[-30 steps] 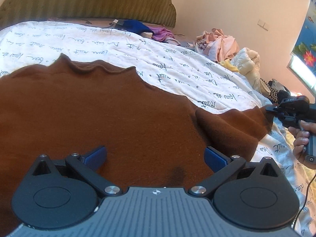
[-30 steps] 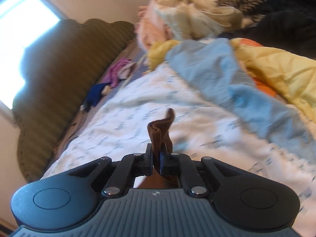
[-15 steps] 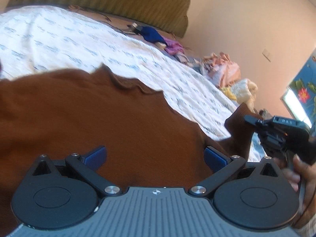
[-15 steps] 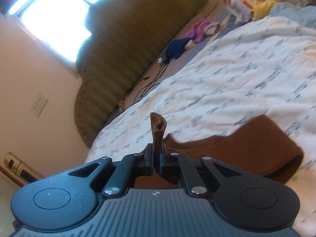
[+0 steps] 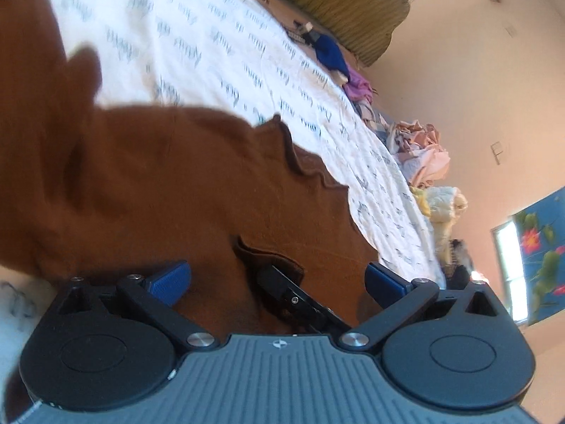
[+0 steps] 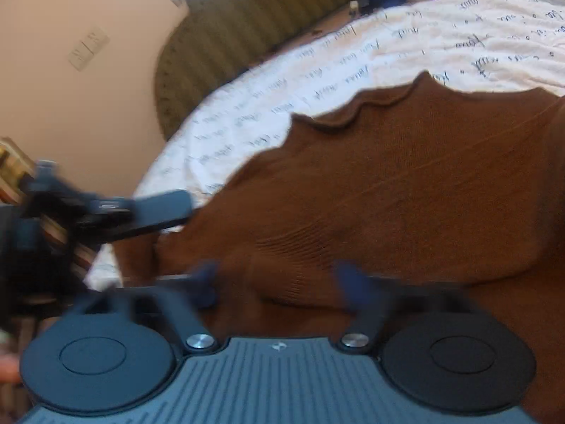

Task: Fold small clothes

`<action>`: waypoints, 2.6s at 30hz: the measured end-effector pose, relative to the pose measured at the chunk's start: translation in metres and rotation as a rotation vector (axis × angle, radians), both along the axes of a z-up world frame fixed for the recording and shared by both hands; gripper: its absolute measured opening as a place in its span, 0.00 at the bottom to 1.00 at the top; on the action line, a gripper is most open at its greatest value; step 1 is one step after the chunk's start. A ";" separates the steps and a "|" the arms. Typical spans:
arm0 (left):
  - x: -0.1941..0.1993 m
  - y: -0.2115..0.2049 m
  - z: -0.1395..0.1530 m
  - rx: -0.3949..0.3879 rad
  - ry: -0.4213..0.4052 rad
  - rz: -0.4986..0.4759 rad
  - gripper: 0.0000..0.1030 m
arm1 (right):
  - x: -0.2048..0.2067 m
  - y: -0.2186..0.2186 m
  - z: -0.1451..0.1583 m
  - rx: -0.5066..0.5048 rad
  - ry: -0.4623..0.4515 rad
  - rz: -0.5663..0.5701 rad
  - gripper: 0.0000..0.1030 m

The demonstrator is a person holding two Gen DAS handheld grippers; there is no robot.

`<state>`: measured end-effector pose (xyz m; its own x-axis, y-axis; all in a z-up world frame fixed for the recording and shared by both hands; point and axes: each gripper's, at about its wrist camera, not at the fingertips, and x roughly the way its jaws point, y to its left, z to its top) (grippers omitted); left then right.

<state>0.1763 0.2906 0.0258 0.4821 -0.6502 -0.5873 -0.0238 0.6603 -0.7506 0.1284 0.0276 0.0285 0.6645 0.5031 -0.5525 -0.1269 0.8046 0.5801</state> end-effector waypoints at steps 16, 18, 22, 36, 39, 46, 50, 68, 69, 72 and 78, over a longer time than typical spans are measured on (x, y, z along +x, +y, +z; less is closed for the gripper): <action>0.033 -0.026 -0.030 -0.115 0.203 0.007 0.72 | -0.122 -0.161 0.018 -0.056 -0.143 -0.307 1.00; 0.038 -0.032 -0.032 -0.074 0.232 -0.007 0.28 | -0.126 -0.166 0.018 -0.078 -0.157 -0.320 1.00; 0.040 -0.037 -0.031 -0.059 0.218 -0.020 0.03 | -0.131 -0.163 0.028 -0.163 -0.211 -0.306 1.00; 0.027 0.038 0.033 0.118 -0.029 0.000 0.03 | -0.114 -0.154 0.030 -0.126 -0.179 -0.263 1.00; 0.027 0.054 0.029 0.159 -0.033 0.008 0.03 | -0.105 -0.151 0.028 -0.117 -0.156 -0.252 1.00; 0.018 0.070 -0.006 0.163 -0.004 -0.012 0.03 | -0.064 -0.118 0.032 -0.302 -0.209 -0.136 1.00; 0.012 0.065 -0.014 0.173 -0.042 -0.007 0.03 | -0.030 -0.096 0.012 -0.501 -0.145 -0.022 1.00; -0.009 0.111 -0.016 0.119 -0.063 0.109 0.53 | 0.000 -0.063 -0.018 -0.601 -0.042 -0.038 1.00; -0.010 0.115 -0.014 0.085 -0.065 0.110 0.57 | 0.001 -0.060 -0.015 -0.601 -0.014 -0.048 1.00; -0.018 0.128 -0.005 -0.024 -0.122 0.126 0.89 | -0.007 -0.053 0.000 -0.526 -0.022 -0.111 1.00; -0.026 0.203 0.009 -0.170 -0.200 0.373 0.99 | -0.026 -0.008 0.010 -0.185 -0.069 -0.191 1.00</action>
